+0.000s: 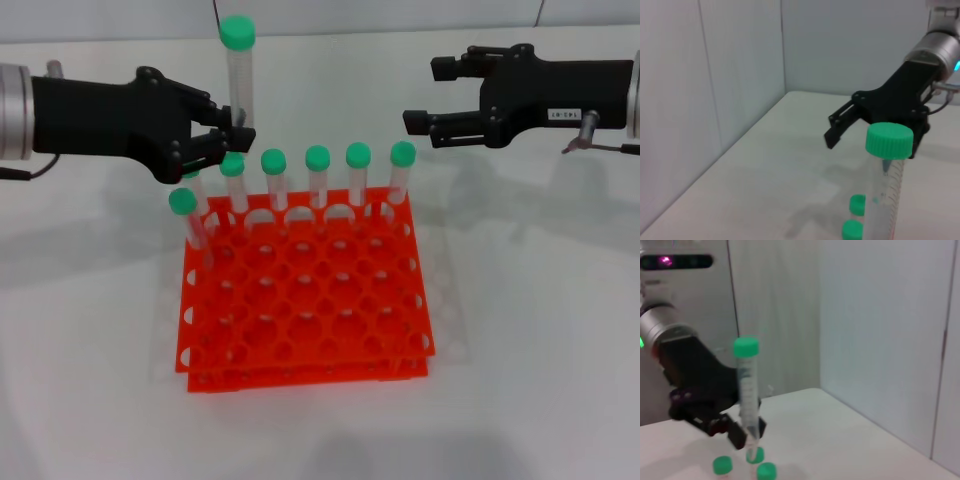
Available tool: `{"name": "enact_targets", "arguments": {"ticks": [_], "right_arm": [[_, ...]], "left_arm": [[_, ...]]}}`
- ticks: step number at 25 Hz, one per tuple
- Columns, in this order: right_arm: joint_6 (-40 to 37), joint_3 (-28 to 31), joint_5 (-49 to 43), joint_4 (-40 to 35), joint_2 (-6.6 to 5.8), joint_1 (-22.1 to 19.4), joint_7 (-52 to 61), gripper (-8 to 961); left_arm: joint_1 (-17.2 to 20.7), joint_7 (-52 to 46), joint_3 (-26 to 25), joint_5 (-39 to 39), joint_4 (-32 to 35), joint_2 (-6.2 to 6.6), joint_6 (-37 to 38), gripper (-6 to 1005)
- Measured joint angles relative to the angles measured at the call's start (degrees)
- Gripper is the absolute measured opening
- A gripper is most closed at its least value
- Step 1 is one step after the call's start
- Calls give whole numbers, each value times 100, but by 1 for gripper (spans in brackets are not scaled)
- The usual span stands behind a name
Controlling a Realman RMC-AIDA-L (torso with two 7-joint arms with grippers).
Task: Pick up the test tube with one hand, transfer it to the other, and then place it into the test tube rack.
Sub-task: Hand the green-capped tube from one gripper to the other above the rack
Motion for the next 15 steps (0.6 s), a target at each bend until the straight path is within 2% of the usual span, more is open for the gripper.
{"name": "enact_targets", "arguments": {"ticks": [5,8,15], "right_arm": [[145,-2,51,27,4,1,47,798],[152,-15,157,57,6,11,95,797],[98,-23,529,82,3,-63,110,795]], "left_arm": [[42,597,0,-339,-326,-21,-39,180],[14,837,-3,-397,-579,12,-96,179],[-99,898,-7,-373,-844,59,-212,180]]}}
